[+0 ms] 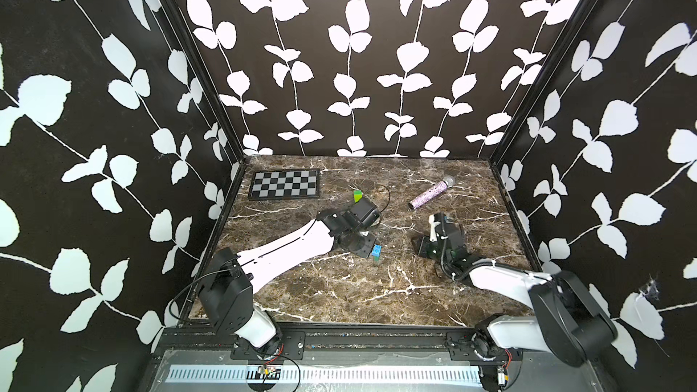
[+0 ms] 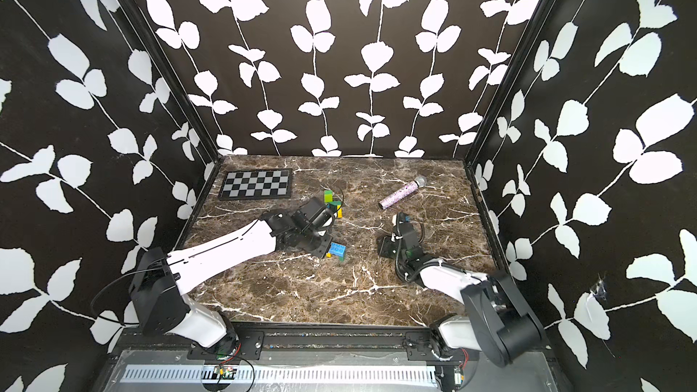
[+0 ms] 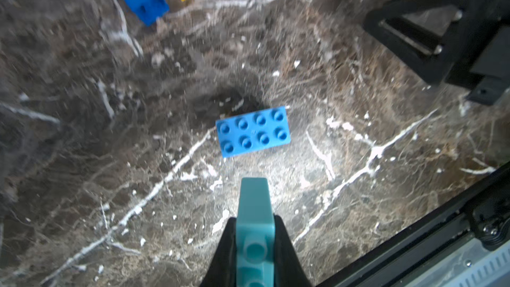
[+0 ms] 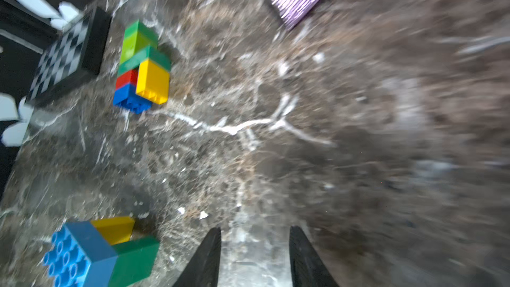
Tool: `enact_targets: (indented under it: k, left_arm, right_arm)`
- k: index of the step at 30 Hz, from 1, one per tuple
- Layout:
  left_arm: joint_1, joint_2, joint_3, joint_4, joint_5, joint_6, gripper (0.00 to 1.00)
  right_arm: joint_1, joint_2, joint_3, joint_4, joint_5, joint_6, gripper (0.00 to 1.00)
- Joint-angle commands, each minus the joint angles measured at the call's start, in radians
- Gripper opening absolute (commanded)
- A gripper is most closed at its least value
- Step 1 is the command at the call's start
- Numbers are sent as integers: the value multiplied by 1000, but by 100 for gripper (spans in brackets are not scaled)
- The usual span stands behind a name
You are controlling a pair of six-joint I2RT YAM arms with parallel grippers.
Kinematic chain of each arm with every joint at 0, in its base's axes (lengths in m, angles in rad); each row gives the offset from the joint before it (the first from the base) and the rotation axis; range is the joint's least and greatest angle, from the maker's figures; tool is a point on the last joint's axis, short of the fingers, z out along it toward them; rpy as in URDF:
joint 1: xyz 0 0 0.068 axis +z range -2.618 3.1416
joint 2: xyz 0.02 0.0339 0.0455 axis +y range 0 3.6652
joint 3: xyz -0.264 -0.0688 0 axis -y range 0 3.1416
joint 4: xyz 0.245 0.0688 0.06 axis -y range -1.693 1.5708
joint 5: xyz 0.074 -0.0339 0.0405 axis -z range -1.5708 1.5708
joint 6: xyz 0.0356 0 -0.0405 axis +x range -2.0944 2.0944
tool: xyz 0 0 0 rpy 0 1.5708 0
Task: Assemble the letter h with lego
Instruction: Assemble the lego brick with the lego brick.
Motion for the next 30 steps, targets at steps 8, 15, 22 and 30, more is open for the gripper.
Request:
enact_targets:
  k: [8,15,22,30]
  left_arm:
    - [-5,72,64,-33,-20,-31,0]
    - [-5,160,144,-90,-109,-79,0]
    - [-5,221,180,-101,-111,-91,0]
    - [4,233,176,-94,-124,-111,0]
  right_arm:
    - [86,196,147,39,-228,-54,41]
    - [104,269,194,6,-270,-57,41]
    - [105,304,215,-7,-292,-52,42]
    - [109,311,221,-14,-295,-52,43]
